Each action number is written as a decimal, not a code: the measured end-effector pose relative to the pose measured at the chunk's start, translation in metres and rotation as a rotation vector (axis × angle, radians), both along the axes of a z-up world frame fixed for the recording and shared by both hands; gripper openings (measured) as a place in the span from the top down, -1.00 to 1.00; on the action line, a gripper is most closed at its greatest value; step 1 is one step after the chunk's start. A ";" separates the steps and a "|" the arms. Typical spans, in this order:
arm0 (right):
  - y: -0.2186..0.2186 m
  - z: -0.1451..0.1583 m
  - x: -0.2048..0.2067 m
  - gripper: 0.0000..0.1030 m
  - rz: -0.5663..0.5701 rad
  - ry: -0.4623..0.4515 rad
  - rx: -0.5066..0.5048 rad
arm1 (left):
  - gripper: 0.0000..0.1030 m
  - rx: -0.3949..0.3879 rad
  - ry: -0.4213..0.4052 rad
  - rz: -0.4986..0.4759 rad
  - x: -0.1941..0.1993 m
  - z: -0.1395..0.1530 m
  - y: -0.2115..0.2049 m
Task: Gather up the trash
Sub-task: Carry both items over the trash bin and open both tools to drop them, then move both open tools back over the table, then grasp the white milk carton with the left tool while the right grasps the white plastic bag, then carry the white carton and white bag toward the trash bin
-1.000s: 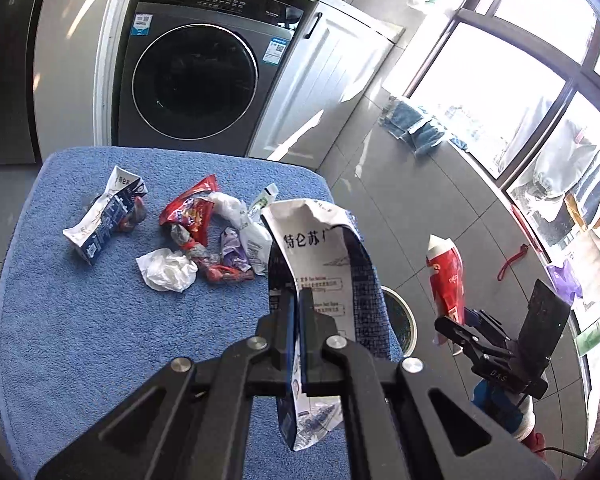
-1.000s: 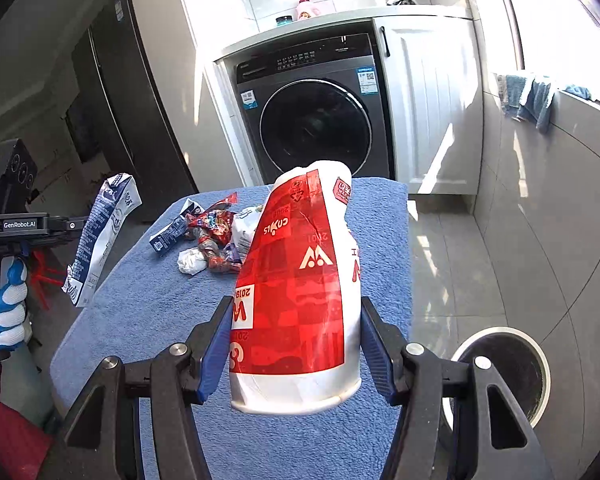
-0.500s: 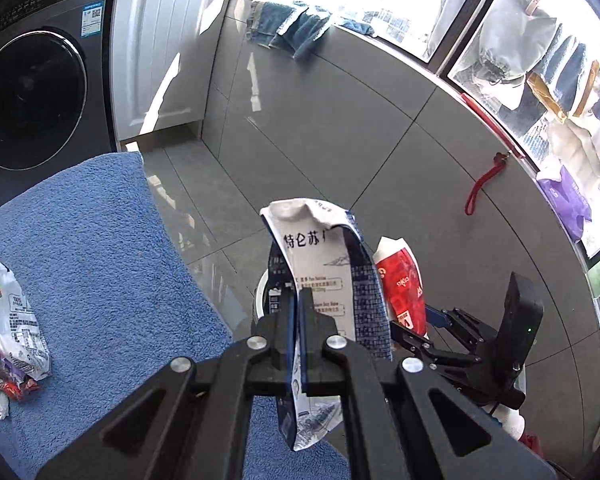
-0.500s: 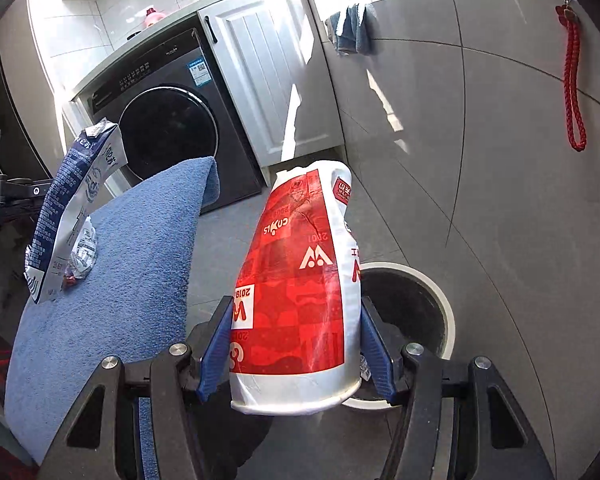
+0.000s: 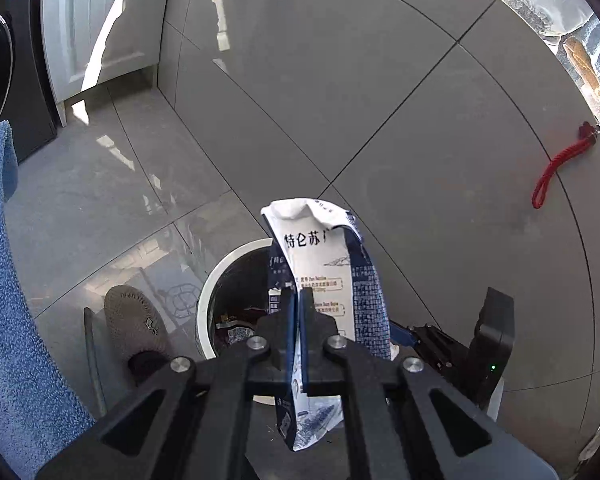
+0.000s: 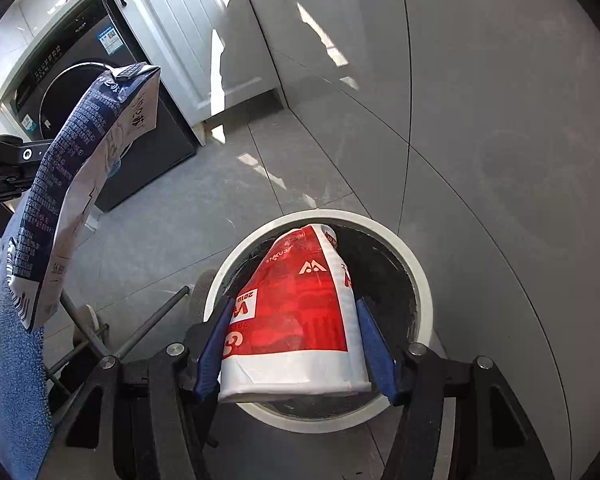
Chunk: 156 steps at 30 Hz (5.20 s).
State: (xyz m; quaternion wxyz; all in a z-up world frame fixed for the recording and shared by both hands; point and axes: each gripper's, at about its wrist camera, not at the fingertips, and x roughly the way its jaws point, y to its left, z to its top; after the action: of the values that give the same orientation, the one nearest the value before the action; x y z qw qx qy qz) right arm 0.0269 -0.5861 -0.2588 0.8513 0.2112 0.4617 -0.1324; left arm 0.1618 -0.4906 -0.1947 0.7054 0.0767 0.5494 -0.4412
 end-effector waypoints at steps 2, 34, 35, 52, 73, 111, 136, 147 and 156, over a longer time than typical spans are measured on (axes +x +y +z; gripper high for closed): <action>-0.004 -0.012 0.002 -0.16 -0.005 0.033 -0.021 | 0.93 -0.001 0.027 0.000 0.003 -0.012 -0.006; 0.175 0.243 -0.081 -0.17 0.198 -0.433 -0.291 | 0.05 -0.202 -0.449 0.218 -0.093 0.168 0.291; 0.187 0.253 -0.083 -0.17 0.212 -0.449 -0.306 | 0.05 -0.209 -0.468 0.236 -0.097 0.175 0.307; 0.333 0.298 -0.085 -0.17 0.441 -0.505 -0.352 | 0.05 -0.147 -0.592 0.572 -0.141 0.167 0.581; 0.386 0.214 0.066 -0.17 0.644 -0.311 -0.259 | -0.40 -0.036 -0.452 0.608 -0.002 0.096 0.611; 0.367 0.154 0.112 0.87 0.667 -0.201 -0.177 | 0.04 -0.015 -0.361 0.533 0.032 0.066 0.586; 0.344 0.210 -0.062 0.87 0.539 -0.360 -0.211 | 0.04 -0.168 -0.448 0.444 -0.116 0.131 0.522; 0.285 0.227 -0.097 0.87 0.483 -0.446 -0.214 | 0.04 -0.145 -0.484 0.333 -0.131 0.159 0.432; 0.192 0.193 -0.102 0.87 0.329 -0.378 -0.183 | 0.04 -0.074 -0.437 0.151 -0.118 0.147 0.317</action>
State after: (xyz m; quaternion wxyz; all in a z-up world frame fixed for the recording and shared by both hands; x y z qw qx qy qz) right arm -0.0753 -0.3940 -0.0662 0.9481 0.0763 0.3086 0.0083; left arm 0.0440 -0.1741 -0.0478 0.8409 0.1032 0.3712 -0.3800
